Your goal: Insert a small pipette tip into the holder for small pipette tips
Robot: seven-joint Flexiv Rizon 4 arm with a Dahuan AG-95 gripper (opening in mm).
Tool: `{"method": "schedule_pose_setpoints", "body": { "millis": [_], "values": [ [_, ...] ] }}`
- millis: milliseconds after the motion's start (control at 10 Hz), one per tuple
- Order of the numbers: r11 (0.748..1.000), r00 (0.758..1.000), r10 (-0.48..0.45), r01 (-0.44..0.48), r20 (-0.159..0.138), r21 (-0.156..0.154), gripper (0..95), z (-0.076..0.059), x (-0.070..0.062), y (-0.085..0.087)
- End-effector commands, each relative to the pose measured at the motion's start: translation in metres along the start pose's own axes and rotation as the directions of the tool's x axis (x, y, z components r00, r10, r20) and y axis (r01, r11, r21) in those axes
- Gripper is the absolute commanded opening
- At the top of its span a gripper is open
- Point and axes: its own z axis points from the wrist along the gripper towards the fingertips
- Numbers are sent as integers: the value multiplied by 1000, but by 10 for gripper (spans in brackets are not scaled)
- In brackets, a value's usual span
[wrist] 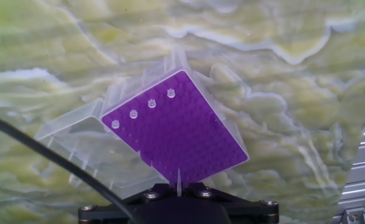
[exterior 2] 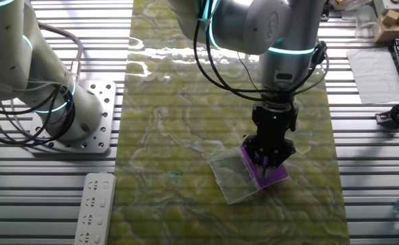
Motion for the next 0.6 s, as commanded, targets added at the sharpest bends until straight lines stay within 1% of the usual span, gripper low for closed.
{"method": "schedule_pose_setpoints", "body": {
  "millis": [100,600],
  "values": [
    [1000,1000,5,-5,0,-4,0,-1,-2,-1],
    [1000,1000,17,-17,7,-8,0,-4,-4,-2]
  ]
}}
